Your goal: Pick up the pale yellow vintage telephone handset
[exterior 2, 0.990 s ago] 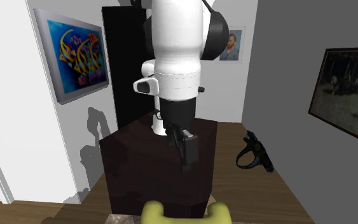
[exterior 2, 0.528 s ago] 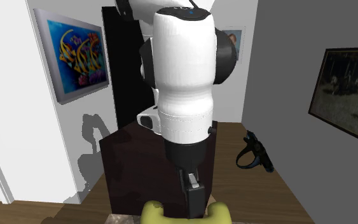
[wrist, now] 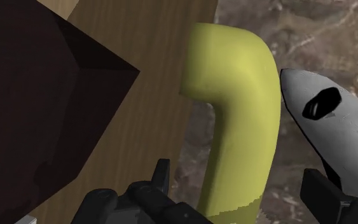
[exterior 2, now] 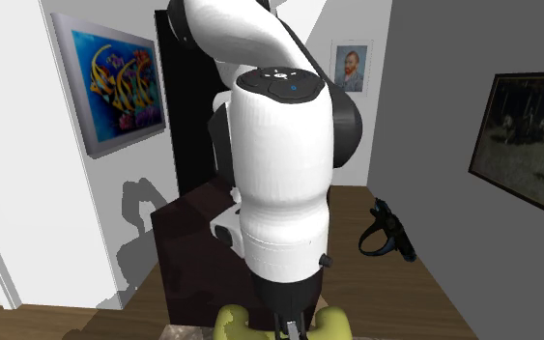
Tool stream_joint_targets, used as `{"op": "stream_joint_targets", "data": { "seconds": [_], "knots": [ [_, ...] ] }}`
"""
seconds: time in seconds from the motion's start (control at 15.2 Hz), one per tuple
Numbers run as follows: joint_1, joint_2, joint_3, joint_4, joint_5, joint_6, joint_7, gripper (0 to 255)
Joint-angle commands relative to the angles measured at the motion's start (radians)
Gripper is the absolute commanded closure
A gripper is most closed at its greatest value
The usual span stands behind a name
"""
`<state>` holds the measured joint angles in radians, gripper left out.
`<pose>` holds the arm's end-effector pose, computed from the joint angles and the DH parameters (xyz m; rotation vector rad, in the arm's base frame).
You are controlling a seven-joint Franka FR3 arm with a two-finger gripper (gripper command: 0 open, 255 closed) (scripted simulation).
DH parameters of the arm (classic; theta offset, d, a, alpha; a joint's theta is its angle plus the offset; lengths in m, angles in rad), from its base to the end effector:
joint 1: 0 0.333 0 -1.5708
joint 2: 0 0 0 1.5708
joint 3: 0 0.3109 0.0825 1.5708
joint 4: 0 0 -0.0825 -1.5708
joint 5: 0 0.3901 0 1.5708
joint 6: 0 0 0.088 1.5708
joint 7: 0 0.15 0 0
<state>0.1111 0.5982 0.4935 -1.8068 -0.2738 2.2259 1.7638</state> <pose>0.5390 0.3415 0.1854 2.6702 -1.5291 -0.1476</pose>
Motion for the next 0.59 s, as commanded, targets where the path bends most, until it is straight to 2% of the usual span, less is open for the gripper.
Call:
{"op": "stream_joint_targets", "data": {
  "seconds": [0.0, 0.13, 0.2, 0.53],
  "knots": [
    [0.008, 0.023, -0.008, 0.005, -0.011, 0.017, 0.007, 0],
    [0.010, 0.028, -0.010, 0.005, -0.013, 0.022, 0.008, 0],
    [0.013, 0.033, -0.011, 0.011, -0.014, 0.020, 0.009, 255],
    [0.011, 0.032, -0.012, 0.010, -0.014, 0.021, 0.008, 255]
  ]
}}
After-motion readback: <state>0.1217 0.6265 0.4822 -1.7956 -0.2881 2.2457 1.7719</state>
